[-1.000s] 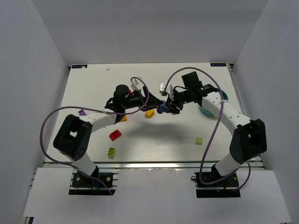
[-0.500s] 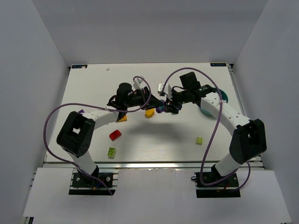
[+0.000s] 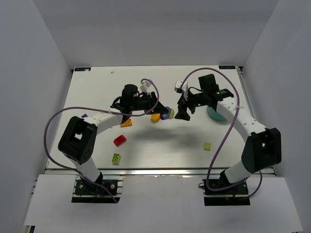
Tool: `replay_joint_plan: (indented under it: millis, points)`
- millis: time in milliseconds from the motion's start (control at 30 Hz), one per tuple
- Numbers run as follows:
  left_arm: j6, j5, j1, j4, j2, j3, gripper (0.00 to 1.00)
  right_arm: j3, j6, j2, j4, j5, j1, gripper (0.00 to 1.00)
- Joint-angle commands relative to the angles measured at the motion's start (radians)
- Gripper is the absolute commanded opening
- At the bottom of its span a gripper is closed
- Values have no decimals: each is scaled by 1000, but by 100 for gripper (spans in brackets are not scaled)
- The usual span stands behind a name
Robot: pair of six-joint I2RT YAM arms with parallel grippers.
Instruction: Sort the legos into containers by color
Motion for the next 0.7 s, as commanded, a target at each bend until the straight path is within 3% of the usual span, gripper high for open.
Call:
replay_joint_plan:
  millis: [0, 200, 367, 500, 667]
  points:
    - [153, 7, 10, -96, -88, 16, 7, -2, 69, -42, 23, -165, -50, 90]
    - [294, -22, 10, -72, -223, -78, 5, 36, 100, -19, 9, -343, -64, 89]
    - [426, -35, 10, 112, -390, -227, 1, 80, 100, 40, -26, -524, -66, 89]
    - [541, -18, 10, 204, -501, -329, 0, 142, 134, 106, -18, -581, -48, 89]
    - [556, -19, 9, 224, -540, -362, 0, 211, 150, 142, -12, -572, 17, 89]
